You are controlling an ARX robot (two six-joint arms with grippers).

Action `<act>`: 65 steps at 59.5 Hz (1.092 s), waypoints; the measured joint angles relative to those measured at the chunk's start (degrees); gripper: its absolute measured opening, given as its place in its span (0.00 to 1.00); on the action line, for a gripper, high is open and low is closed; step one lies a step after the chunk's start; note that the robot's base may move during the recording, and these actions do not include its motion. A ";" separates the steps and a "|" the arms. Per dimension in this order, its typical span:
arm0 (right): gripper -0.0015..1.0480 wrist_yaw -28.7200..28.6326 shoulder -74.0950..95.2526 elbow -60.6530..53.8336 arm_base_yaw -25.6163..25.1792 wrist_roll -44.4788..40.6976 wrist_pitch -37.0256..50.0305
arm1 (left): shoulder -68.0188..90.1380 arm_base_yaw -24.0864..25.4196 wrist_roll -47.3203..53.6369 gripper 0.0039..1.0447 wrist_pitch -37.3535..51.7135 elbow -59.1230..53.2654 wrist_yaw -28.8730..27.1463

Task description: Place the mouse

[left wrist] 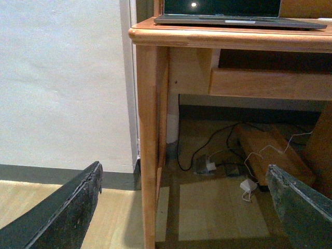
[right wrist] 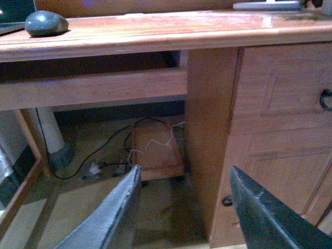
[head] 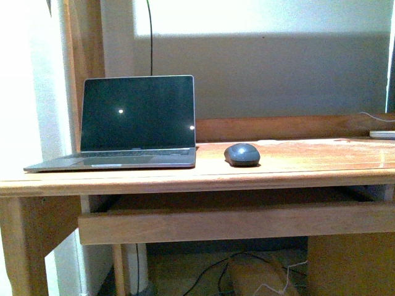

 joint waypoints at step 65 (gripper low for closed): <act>0.33 -15.26 -6.40 -4.00 -15.80 -1.70 -1.31 | 0.00 0.00 0.00 0.93 0.00 0.00 -0.02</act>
